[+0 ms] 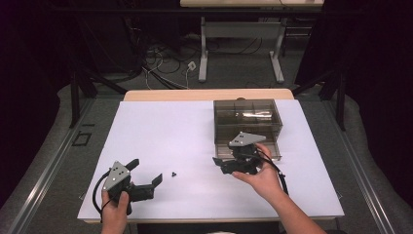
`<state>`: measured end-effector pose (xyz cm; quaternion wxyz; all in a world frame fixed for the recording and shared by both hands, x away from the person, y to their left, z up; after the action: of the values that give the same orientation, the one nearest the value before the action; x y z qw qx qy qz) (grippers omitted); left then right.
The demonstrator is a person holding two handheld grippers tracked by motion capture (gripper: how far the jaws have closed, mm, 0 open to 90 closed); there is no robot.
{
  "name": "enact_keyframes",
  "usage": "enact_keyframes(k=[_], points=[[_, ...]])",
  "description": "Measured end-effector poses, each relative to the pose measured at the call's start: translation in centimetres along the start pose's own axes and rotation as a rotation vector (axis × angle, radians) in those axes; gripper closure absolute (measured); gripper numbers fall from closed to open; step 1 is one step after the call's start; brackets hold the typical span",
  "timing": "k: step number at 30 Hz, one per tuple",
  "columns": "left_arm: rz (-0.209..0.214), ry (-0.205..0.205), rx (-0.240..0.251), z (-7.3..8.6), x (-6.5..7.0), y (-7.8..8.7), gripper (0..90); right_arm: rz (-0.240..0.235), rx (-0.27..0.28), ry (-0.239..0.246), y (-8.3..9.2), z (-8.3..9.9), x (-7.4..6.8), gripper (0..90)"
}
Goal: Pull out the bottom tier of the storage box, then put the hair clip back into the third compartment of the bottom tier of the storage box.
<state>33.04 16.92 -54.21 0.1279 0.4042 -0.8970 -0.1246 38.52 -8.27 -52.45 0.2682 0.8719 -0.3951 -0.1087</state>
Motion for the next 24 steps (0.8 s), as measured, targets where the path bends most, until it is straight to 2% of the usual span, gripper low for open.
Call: enact_keyframes(k=[3,11,15,21,24], points=[[0.0,-0.001,0.001,0.0,0.0,0.1,0.4,0.009,0.005,0.007,-0.5,-0.3,-0.3,26.7],[0.004,-0.007,0.0,0.0,0.1,0.1,0.4,-0.03,0.009,0.03,-2.3,-1.3,-2.7,28.8],[0.005,-0.007,0.0,0.0,0.1,0.1,0.4,-0.049,0.007,0.034,-3.0,-1.6,-3.6,31.6],[-0.006,-0.002,0.001,0.0,0.0,0.2,0.4,-0.066,-0.008,0.032,-4.3,-1.5,-4.3,39.1],[-0.005,-0.006,0.002,0.0,0.0,0.2,0.4,-0.077,-0.011,0.049,-5.1,-1.4,-4.9,40.6]])
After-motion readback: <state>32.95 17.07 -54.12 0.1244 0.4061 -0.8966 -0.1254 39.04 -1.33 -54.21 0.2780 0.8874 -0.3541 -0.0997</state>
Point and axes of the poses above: each handheld gripper's, and its own axes: y roughly backward along the jaws, z roughly out of its underside, x roughly to its right, the point moved 9 cm from there along -y, roughly forward along the jaws, and after that the axes turned 5 degrees about z, right-handed, at the moved point
